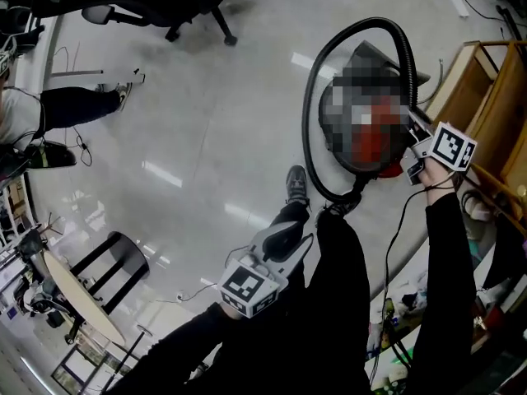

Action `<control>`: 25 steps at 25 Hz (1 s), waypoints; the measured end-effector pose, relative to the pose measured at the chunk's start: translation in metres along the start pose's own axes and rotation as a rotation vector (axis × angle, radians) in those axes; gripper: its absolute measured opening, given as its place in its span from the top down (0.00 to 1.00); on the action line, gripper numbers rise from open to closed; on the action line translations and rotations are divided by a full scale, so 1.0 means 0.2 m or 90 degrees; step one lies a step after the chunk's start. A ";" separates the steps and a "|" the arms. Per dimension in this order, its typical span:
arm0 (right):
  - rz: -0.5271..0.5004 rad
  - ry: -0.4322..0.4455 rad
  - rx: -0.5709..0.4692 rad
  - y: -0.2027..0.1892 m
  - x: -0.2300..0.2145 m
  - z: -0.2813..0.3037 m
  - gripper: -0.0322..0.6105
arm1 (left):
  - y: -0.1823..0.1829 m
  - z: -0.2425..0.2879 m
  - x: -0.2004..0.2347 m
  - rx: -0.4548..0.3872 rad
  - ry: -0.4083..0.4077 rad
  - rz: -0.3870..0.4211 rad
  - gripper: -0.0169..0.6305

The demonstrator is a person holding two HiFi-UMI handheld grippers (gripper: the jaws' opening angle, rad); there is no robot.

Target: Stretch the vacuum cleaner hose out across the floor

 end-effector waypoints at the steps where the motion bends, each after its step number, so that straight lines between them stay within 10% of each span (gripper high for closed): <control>1: -0.030 0.014 0.016 -0.04 0.09 0.02 0.69 | 0.02 -0.01 0.01 -0.007 -0.001 0.004 0.77; 7: -0.180 0.063 0.109 -0.28 0.66 -0.07 0.69 | 0.38 -0.07 0.08 -0.083 0.002 0.107 0.77; 11: -0.268 0.090 0.158 -0.34 0.97 -0.23 0.69 | 0.78 -0.13 -0.01 -0.113 0.033 0.378 0.75; 20: -0.412 0.203 0.302 -0.41 1.51 -0.60 0.68 | 0.89 -0.10 -0.23 0.153 -0.058 1.069 0.46; 22: -0.445 0.234 0.339 -0.43 1.63 -0.67 0.68 | 0.82 -0.10 -0.26 0.213 -0.117 1.134 0.47; 25: -0.475 0.251 0.377 -0.47 1.76 -0.73 0.68 | 0.76 -0.12 -0.26 0.256 -0.194 1.097 0.61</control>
Point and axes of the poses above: the fingertips, and each gripper's own axes: z forward along the fingers, x to its left, y out of its top, the point moved 10 cm from there along -z, backward along the fingers, and after that the axes turned 1 degree about y, right-handed, at the moved point
